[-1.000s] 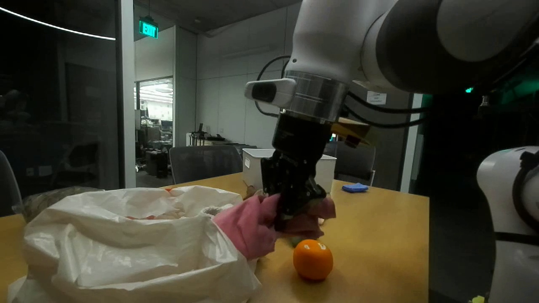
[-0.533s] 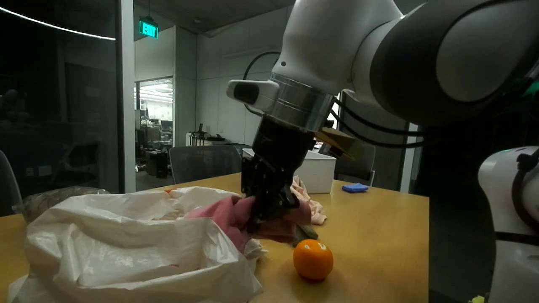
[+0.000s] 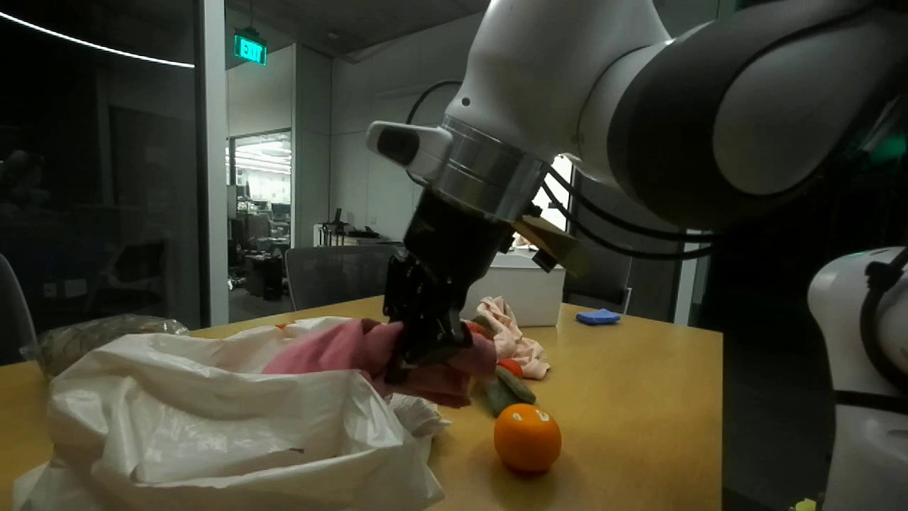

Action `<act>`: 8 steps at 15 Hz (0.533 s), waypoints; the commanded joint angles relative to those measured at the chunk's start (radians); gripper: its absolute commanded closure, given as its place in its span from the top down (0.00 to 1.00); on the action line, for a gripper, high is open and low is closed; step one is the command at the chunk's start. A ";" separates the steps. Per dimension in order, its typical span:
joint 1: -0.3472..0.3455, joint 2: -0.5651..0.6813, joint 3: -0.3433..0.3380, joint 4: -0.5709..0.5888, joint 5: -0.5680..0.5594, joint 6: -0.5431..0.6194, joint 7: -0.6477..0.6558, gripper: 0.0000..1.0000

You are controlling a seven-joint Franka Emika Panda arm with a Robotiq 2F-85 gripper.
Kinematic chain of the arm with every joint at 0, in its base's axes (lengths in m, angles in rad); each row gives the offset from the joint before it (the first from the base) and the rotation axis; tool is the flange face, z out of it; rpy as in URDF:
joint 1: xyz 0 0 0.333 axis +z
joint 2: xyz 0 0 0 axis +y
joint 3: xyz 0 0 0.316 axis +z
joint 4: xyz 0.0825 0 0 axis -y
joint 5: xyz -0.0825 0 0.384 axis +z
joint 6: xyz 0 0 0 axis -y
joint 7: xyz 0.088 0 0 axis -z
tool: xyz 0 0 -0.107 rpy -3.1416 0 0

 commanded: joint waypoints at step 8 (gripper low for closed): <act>-0.132 0.183 0.150 0.114 -0.204 0.159 0.226 0.07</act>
